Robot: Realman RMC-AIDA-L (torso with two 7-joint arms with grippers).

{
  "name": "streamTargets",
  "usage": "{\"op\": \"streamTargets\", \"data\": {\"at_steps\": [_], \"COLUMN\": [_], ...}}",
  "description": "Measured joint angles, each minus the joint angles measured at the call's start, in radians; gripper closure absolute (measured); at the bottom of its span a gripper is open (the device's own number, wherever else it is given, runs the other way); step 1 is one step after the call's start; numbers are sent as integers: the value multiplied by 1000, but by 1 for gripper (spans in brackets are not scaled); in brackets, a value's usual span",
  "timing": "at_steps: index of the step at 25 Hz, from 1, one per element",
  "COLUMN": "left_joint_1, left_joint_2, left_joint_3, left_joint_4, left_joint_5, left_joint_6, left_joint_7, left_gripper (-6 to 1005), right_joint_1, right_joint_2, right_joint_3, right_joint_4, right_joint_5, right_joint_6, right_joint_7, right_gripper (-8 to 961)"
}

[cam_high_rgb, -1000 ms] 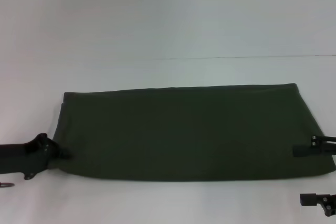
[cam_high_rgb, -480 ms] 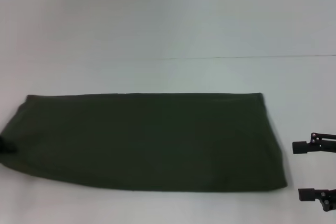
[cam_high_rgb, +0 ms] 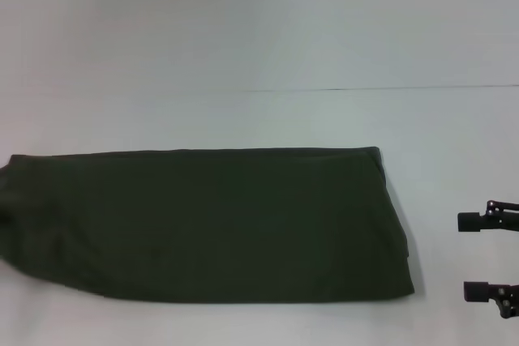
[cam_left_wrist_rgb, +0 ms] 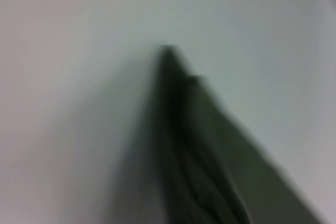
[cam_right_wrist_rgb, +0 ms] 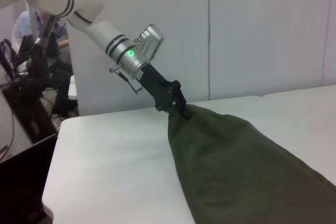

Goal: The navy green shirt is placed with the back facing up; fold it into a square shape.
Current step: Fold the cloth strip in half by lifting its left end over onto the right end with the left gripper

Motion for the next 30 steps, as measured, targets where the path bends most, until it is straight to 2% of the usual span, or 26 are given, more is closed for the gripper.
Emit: {"op": "streamTargets", "data": {"at_steps": [4, 6, 9, 10, 11, 12, 17, 20, 23, 26, 28, 30], "left_joint_1": [-55, -109, -198, -238, -249, -286, -419, -468, -498, -480, -448, -407], "left_joint_2": [-7, -29, -80, -104, -112, -134, -234, -276, -284, -285, -284, -279], "left_joint_3": [34, 78, 164, 204, 216, 255, 422, 480, 485, 460, 430, 388], "left_joint_4": [-36, -41, -46, -50, -53, -61, -155, -259, -432, -510, -512, -470], "left_joint_5": [-191, -263, -310, -318, -319, -321, -323, -327, -367, -445, -521, -615], "left_joint_6": [97, 131, 139, 131, 125, 104, -88, -222, -331, -344, -272, -134], "left_joint_7": [58, 66, 66, 66, 65, 65, 52, 43, 54, 92, 111, 117], "left_gripper": [905, 900, 894, 891, 889, 887, 876, 869, 863, 856, 851, 847], "right_joint_1": [-14, -25, -42, -47, -53, -58, -81, -89, -92, -93, -93, -93], "right_joint_2": [0, 0, -3, -3, -4, -5, -7, -7, -7, -7, -7, -8], "right_joint_3": [37, 60, 83, 87, 95, 100, 135, 142, 143, 143, 143, 144], "right_joint_4": [0, 0, 1, 1, 1, 1, 1, 1, 1, 1, 1, 1], "right_joint_5": [0, -1, -1, -1, -1, -1, -1, -1, -1, -1, -1, 0], "right_joint_6": [3, 13, 40, 46, 51, 55, 71, 83, 91, 102, 108, 111], "right_joint_7": [15, 21, 37, 42, 48, 53, 75, 92, 105, 111, 113, 118], "right_gripper": [38, 38, 38, 38, 38, 38, 39, 39, 39, 39, 39, 39]}}
